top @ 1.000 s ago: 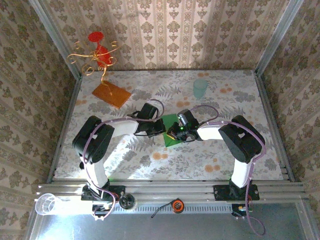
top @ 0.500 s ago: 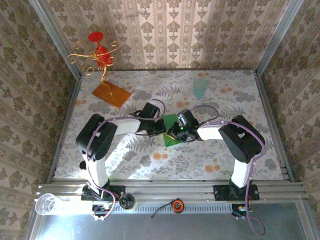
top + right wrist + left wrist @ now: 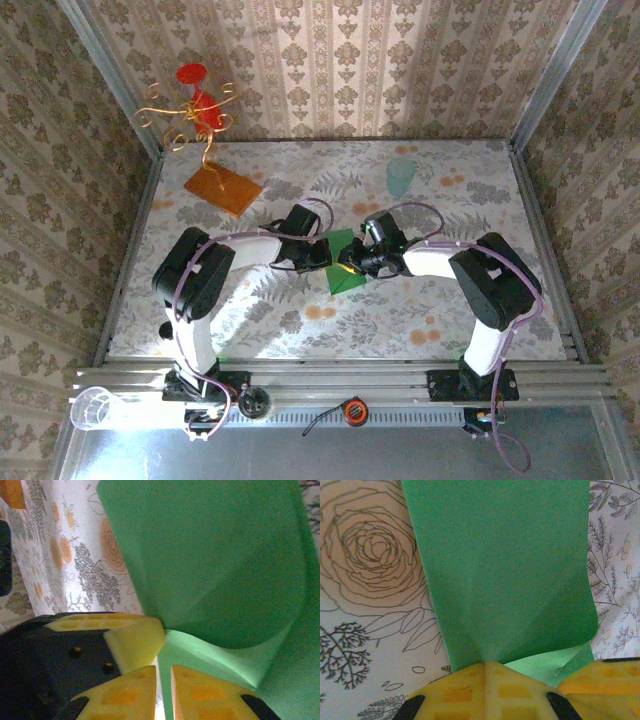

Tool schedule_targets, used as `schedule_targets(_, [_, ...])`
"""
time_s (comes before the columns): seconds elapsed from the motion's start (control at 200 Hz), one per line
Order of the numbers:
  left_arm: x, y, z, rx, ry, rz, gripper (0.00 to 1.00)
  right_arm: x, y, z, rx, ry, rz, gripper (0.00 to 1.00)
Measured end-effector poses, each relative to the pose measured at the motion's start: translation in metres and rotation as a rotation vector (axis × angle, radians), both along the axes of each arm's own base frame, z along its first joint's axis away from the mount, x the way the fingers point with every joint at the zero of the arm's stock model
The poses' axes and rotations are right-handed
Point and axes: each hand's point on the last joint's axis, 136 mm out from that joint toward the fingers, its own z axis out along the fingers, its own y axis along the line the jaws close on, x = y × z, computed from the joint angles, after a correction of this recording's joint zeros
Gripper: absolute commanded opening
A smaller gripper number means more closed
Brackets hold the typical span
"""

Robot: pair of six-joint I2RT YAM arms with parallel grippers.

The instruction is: Fold a paper plane with a square sheet of paper (pick it up from the middle)

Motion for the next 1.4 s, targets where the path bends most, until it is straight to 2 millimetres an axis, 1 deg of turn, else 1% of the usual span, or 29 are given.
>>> schedule_targets(0.19, [0.001, 0.001, 0.000, -0.012, 0.007, -0.011, 0.00, -0.007, -0.004, -0.013, -0.035, 0.032, 0.068, 0.14])
schedule_targets(0.375, [0.001, 0.001, 0.000, -0.018, 0.010, -0.014, 0.00, -0.004, -0.001, -0.016, -0.059, 0.024, 0.114, 0.14])
schedule_targets(0.475, [0.001, 0.001, 0.000, -0.022, 0.012, -0.018, 0.00, -0.006, -0.003, -0.024, -0.073, 0.044, 0.118, 0.14])
schedule_targets(0.665, [0.002, 0.000, 0.000, -0.022, 0.021, -0.029, 0.00, -0.006, -0.005, -0.026, -0.078, 0.044, 0.112, 0.14])
schedule_targets(0.87, [0.004, -0.001, 0.003, -0.018, 0.019, -0.033, 0.01, -0.006, -0.006, -0.026, -0.083, 0.035, 0.065, 0.13])
schedule_targets(0.965, [0.004, -0.003, 0.011, -0.029, 0.008, -0.033, 0.05, -0.006, -0.006, -0.027, -0.089, 0.037, 0.034, 0.13])
schedule_targets(1.07, [0.004, -0.008, 0.033, -0.064, -0.026, -0.031, 0.06, -0.005, -0.007, -0.027, -0.091, 0.043, 0.000, 0.13])
schedule_targets(1.13, [0.000, -0.013, 0.044, -0.088, -0.047, -0.035, 0.07, -0.004, -0.007, -0.027, -0.092, 0.046, -0.015, 0.13])
schedule_targets(1.205, [-0.009, -0.016, 0.049, -0.106, -0.048, -0.041, 0.06, -0.004, -0.007, -0.027, -0.093, 0.051, -0.030, 0.13])
schedule_targets(1.255, [-0.016, -0.018, 0.047, -0.110, -0.036, -0.045, 0.06, -0.004, -0.008, -0.027, -0.095, 0.053, -0.037, 0.13])
schedule_targets(1.335, [-0.029, -0.017, 0.036, -0.102, 0.003, -0.049, 0.06, -0.003, -0.008, -0.027, -0.094, 0.058, -0.046, 0.13])
schedule_targets(1.4, [-0.036, -0.015, 0.030, -0.097, 0.028, -0.047, 0.05, -0.004, -0.008, -0.027, -0.094, 0.061, -0.050, 0.13])
